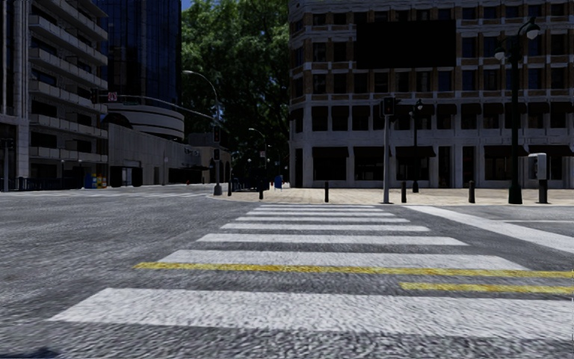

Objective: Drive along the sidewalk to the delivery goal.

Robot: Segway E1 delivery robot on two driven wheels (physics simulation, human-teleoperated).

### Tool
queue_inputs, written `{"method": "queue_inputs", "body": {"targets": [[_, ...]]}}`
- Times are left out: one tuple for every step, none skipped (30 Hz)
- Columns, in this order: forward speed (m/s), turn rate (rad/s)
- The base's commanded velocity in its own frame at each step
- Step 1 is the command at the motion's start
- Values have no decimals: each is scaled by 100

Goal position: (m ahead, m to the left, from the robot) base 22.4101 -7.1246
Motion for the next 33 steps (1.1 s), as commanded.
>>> {"method": "queue_inputs", "body": {"targets": [[200, -33], [200, -33], [200, -33], [200, -33], [200, -33], [200, -33], [200, -33], [200, -33], [200, -33], [200, -33], [200, -33], [200, -33], [200, -33], [200, -33], [200, -33], [200, -33], [200, -33], [200, -33], [200, -33], [200, -33], [200, -33], [200, -33], [200, -33], [200, -33], [200, -33], [200, -33], [200, -33], [200, -33], [200, -33], [200, -33], [200, -33], [200, -33], [200, -33]]}}
